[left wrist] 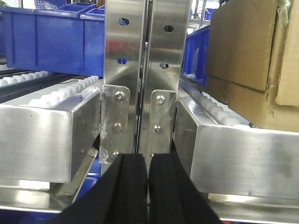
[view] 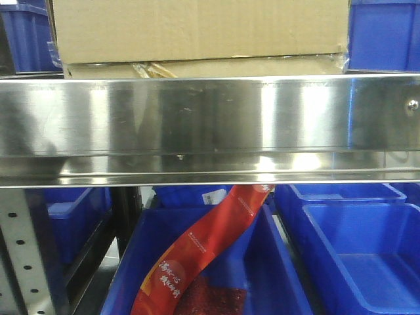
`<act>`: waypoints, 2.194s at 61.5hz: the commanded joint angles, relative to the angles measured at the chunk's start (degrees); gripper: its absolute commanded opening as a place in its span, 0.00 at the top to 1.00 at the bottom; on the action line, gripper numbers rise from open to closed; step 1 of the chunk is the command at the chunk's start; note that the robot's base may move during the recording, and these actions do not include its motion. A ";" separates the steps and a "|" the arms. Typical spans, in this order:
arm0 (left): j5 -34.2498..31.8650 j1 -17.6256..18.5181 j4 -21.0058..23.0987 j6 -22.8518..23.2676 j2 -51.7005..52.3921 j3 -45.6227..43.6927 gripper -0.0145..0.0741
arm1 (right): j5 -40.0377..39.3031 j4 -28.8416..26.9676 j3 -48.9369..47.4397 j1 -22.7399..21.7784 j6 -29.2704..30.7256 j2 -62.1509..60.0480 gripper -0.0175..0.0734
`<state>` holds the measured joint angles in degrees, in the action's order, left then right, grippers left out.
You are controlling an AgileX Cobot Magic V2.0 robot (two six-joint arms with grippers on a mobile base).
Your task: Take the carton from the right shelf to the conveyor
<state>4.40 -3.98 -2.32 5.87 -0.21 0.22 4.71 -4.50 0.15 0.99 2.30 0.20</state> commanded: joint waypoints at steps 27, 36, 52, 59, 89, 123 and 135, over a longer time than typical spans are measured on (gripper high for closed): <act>-2.87 0.37 0.18 -0.27 0.21 -0.22 0.82 | -1.27 -0.23 -0.15 0.17 0.46 -0.20 0.88; -5.63 0.37 0.18 -0.27 0.21 -0.22 0.82 | -1.27 -0.23 -0.15 0.17 0.46 -0.20 0.88; -8.58 0.37 0.18 -0.27 0.21 -0.22 0.82 | -2.43 -0.23 -0.15 0.15 0.46 -0.20 0.88; -10.67 0.37 0.18 -0.27 0.21 -0.22 0.82 | -8.92 -0.69 -0.15 0.15 0.23 -0.20 0.88; 12.70 2.39 -7.65 -0.27 -9.52 -29.50 0.41 | 12.90 -2.29 -26.50 0.19 0.23 5.92 0.40; 21.30 29.79 -6.84 -5.36 -40.26 -52.01 0.39 | 21.37 -2.40 -42.49 2.50 0.94 26.39 0.19; 22.55 34.01 -4.68 -2.49 -52.78 -64.77 0.39 | 25.91 -2.40 -55.15 9.06 2.25 39.05 0.19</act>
<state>26.87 29.15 -8.27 1.55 -48.65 -59.79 29.10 -6.91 -50.35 7.88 3.55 34.56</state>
